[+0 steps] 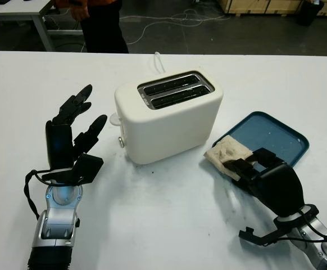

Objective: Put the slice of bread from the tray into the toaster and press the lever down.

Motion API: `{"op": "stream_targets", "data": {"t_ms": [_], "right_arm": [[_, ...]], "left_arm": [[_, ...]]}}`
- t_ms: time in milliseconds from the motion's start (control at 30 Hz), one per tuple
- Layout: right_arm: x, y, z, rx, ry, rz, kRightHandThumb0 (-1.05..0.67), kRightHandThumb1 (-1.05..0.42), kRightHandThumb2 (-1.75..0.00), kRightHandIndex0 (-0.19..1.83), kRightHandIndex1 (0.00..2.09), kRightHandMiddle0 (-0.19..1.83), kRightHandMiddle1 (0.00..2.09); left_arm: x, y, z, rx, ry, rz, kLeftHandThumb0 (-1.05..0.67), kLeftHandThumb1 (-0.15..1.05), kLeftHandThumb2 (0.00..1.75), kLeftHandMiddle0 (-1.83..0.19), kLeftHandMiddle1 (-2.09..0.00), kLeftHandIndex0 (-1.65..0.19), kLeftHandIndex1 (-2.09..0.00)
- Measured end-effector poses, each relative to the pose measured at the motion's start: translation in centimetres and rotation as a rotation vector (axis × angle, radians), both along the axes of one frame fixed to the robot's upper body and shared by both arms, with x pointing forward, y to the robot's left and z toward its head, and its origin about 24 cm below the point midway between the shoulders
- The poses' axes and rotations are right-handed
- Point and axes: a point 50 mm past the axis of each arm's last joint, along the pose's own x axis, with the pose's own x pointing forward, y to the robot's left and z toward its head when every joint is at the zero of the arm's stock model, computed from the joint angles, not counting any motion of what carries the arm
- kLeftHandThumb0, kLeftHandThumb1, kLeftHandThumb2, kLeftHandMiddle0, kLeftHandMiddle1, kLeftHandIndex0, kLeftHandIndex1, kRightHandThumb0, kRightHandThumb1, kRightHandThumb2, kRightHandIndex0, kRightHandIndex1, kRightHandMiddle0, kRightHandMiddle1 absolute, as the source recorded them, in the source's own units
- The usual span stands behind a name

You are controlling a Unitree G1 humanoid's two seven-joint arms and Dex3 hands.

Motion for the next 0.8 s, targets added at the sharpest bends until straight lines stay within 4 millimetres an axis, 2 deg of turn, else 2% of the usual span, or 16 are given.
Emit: {"op": "stream_targets", "data": {"t_ms": [100,500,667,800], "right_arm": [[0.0,0.1,0.1,0.018,-0.041,0.012,-0.47,-0.92,-0.24,0.84,1.74,0.58,1.74],[0.3,0.1,0.3,0.033,-0.083,0.023,-0.40,-0.92,-0.15,0.82,1.75,0.57,1.75],[0.5,-0.1,0.9,0.140,-0.045,0.023,-0.42,-0.92,-0.14,0.82,1.75,0.56,1.75],[1.2,-0.9,2.3,0.226,-0.039,-0.008,-0.40,-0.92,-0.16,0.82,1.75,0.54,1.75]], "left_arm": [[0.0,0.0,0.0,0.000,0.000,0.000,-0.57,0.92,0.25,-0.55,-0.55,-0.65,0.00],[0.0,0.0,-0.1,-0.004,0.000,-0.002,-0.57,0.92,0.25,-0.54,-0.56,-0.65,0.00],[0.0,0.0,-0.1,-0.004,0.000,-0.003,-0.58,0.92,0.25,-0.54,-0.56,-0.65,0.00],[0.0,0.0,-0.1,-0.003,-0.001,-0.004,-0.58,0.92,0.24,-0.55,-0.56,-0.66,0.00]]}}
